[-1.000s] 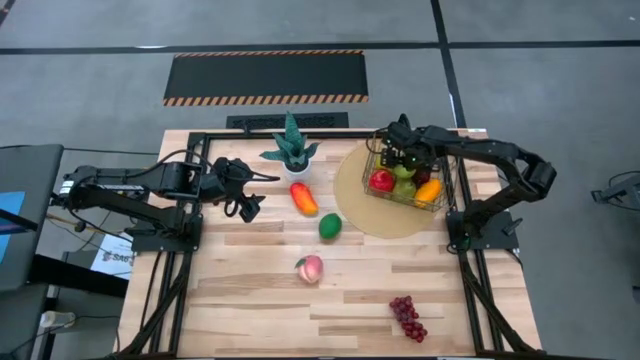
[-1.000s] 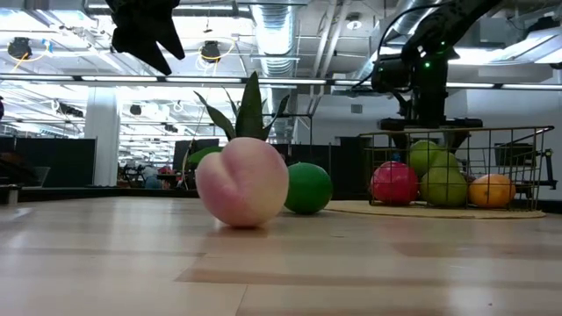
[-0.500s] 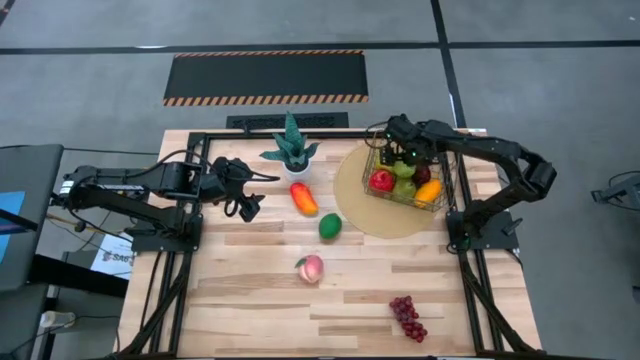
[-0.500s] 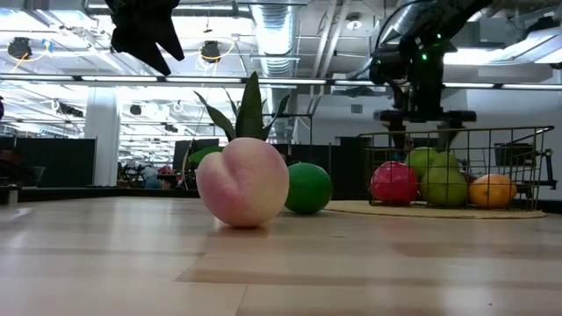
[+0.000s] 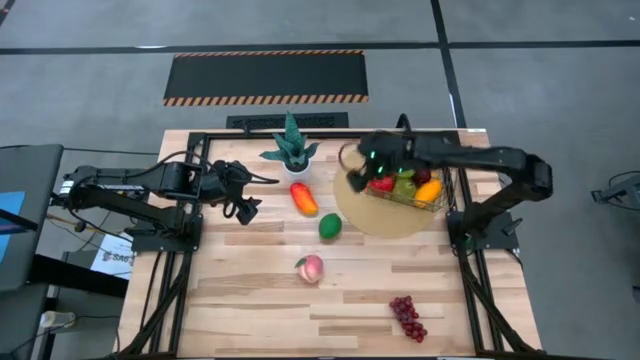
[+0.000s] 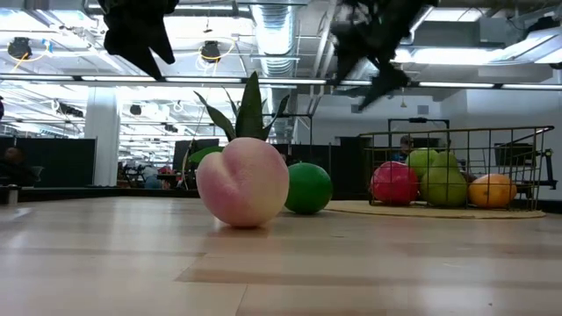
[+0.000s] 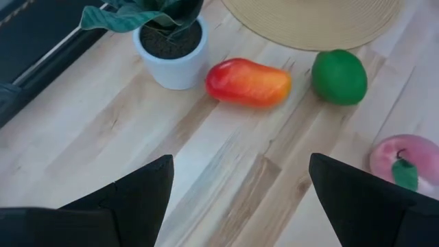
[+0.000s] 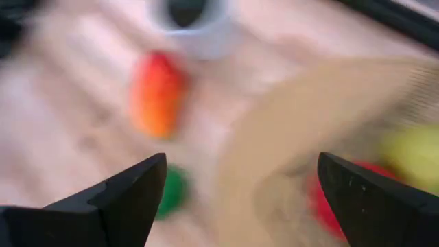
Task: Build produce basket
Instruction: Put the peach into the wire basket
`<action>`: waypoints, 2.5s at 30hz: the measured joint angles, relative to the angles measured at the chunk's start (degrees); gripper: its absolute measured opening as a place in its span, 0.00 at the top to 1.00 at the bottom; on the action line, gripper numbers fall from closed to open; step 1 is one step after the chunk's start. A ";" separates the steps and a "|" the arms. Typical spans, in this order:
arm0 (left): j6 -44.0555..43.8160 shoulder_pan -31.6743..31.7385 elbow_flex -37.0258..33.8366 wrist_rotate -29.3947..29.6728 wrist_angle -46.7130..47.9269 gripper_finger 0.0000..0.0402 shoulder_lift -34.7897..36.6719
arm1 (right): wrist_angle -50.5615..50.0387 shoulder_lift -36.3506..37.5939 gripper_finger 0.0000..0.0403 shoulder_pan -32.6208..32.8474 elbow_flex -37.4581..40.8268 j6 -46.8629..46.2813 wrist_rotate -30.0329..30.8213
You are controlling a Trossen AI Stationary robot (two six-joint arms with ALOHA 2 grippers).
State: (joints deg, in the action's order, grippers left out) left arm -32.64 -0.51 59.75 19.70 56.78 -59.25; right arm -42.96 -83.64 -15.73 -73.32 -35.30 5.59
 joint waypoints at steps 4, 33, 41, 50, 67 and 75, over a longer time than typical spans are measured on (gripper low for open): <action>-0.56 0.00 0.00 0.01 -0.01 0.19 0.00 | 8.03 -2.08 0.03 8.71 -0.11 4.13 0.55; -3.43 -0.11 -0.02 -1.23 1.92 0.19 -0.02 | 22.27 -29.99 0.04 24.97 -11.37 38.53 -11.70; -3.41 -0.11 -0.02 -0.15 1.80 0.19 -0.01 | 24.51 -35.99 0.04 27.98 -11.38 37.75 -11.61; -3.21 -0.10 -0.02 0.39 1.41 0.19 -0.03 | 25.84 -36.67 0.07 27.50 -11.45 36.67 -11.05; -0.81 -0.11 0.00 -0.95 1.80 0.19 -0.01 | 22.88 -28.84 0.27 25.43 -11.30 30.04 -10.43; -0.90 -0.11 0.00 -0.86 1.72 0.19 0.01 | 15.11 -14.80 0.27 21.36 -11.37 23.24 1.36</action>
State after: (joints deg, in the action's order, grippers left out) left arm -33.54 -0.62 59.75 18.84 58.50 -59.25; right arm -27.85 -98.43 5.63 -84.68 -12.06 6.95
